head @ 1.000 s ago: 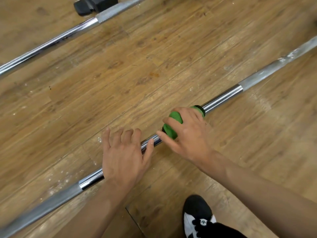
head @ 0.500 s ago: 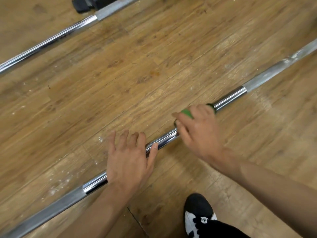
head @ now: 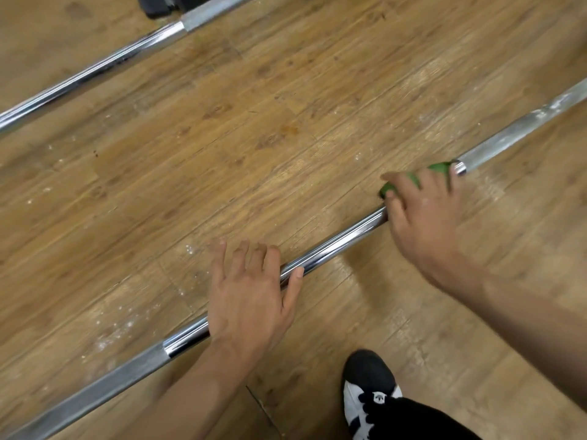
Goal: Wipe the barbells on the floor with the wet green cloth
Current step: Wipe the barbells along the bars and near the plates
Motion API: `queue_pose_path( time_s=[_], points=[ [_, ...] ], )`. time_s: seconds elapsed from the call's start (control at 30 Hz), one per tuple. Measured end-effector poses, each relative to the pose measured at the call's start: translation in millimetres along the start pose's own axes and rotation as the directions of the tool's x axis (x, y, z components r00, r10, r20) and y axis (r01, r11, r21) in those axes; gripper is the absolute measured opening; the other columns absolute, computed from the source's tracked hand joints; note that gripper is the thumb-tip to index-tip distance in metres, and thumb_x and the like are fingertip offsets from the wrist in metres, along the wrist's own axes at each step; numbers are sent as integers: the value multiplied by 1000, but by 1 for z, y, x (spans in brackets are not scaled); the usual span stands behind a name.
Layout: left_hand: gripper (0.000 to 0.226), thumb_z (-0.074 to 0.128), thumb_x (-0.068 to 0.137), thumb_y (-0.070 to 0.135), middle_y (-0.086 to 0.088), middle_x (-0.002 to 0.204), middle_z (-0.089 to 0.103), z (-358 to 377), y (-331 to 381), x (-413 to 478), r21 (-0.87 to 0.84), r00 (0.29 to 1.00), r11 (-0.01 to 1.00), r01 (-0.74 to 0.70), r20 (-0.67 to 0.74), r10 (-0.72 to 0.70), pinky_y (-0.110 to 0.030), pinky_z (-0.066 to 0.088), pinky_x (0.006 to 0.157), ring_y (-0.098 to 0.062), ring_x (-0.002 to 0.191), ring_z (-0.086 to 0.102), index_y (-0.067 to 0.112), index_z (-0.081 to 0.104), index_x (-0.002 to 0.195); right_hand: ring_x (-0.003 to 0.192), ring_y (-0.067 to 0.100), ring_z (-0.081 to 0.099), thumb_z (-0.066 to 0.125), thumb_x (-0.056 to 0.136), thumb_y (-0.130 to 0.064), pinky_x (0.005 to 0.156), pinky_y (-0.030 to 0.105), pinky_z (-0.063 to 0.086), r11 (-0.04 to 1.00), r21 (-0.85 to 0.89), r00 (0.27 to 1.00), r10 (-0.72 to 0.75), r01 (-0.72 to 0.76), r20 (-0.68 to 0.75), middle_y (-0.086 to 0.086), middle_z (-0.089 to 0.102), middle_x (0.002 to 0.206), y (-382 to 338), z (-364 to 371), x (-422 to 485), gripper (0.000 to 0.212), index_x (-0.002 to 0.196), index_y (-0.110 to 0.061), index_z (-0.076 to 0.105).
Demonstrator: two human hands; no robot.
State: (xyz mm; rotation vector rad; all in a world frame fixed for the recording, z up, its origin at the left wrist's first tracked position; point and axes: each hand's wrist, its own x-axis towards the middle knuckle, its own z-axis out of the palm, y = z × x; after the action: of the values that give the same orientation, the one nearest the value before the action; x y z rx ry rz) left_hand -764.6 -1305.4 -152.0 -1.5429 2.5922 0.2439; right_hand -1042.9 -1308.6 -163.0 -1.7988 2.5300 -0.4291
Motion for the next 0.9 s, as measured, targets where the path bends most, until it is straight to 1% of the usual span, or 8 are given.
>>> queue_pose_path(
  time_s=[0.13, 0.27, 0.47, 0.53, 0.6, 0.73, 0.83, 0.9],
  points=[
    [66, 18, 110, 53, -13, 118, 74, 1, 7, -7, -14, 1000, 1000, 6, -9, -6, -60, 27, 121, -36, 129, 61, 10, 66, 120, 108, 27, 58, 41, 104, -31, 123, 58, 21, 953, 112, 956, -288, 282, 46, 5, 64, 104, -60, 6, -61, 40, 130, -19, 69],
    [65, 19, 110, 54, -14, 119, 73, 3, 13, -15, -23, 1000, 1000, 6, -11, -6, -62, 28, 120, -37, 130, 60, 10, 66, 121, 107, 29, 59, 38, 108, -36, 123, 53, 23, 886, 80, 884, -462, 456, 71, 8, 62, 105, -30, 4, -60, 41, 136, -20, 65],
    [64, 21, 109, 54, -12, 118, 73, 7, 21, -29, -35, 999, 999, -8, -34, 7, -59, 30, 120, -36, 129, 60, 10, 66, 123, 107, 36, 56, 41, 106, -32, 122, 64, 18, 995, -13, 994, -103, 103, 39, 12, 60, 99, 50, -11, -20, 37, 126, -14, 67],
    [63, 24, 109, 54, -13, 121, 73, 9, 24, -34, -50, 999, 999, -6, -39, 5, -59, 31, 119, -36, 130, 60, 11, 67, 122, 110, 39, 55, 43, 102, -30, 121, 62, 20, 999, -26, 999, 28, -27, 18, 14, 61, 102, 34, -14, -22, 36, 121, -14, 70],
    [63, 26, 108, 55, -13, 126, 71, 12, 27, -38, -61, 999, 998, -11, -42, 8, -59, 28, 121, -37, 133, 58, 11, 69, 121, 108, 37, 56, 46, 99, -29, 120, 61, 24, 997, -45, 998, 61, -62, -10, 14, 61, 103, -1, -12, -46, 34, 118, -15, 71],
    [59, 31, 104, 55, -16, 139, 65, 12, 33, -45, -84, 999, 996, -2, -43, -2, -60, 23, 123, -37, 141, 51, 12, 72, 112, 110, 28, 58, 40, 105, -33, 122, 55, 24, 960, 93, 956, -272, 263, 105, 4, 63, 107, -72, -5, -113, 38, 128, -21, 68],
    [55, 38, 102, 53, -20, 152, 53, 12, 36, -49, -82, 998, 996, -19, -65, 13, -60, 19, 125, -40, 150, 38, 11, 71, 114, 110, 26, 59, 32, 110, -37, 119, 46, 26, 865, 154, 846, -500, 478, 184, 3, 63, 111, -55, -11, -110, 44, 139, -23, 63],
    [55, 38, 102, 52, -21, 157, 47, 13, 37, -51, -82, 997, 996, -26, -76, 20, -61, 17, 125, -42, 153, 32, 11, 71, 115, 111, 28, 59, 33, 111, -38, 115, 47, 30, 805, 170, 782, -593, 569, 193, 6, 64, 115, -22, -12, -97, 45, 142, -21, 62]
  ],
)
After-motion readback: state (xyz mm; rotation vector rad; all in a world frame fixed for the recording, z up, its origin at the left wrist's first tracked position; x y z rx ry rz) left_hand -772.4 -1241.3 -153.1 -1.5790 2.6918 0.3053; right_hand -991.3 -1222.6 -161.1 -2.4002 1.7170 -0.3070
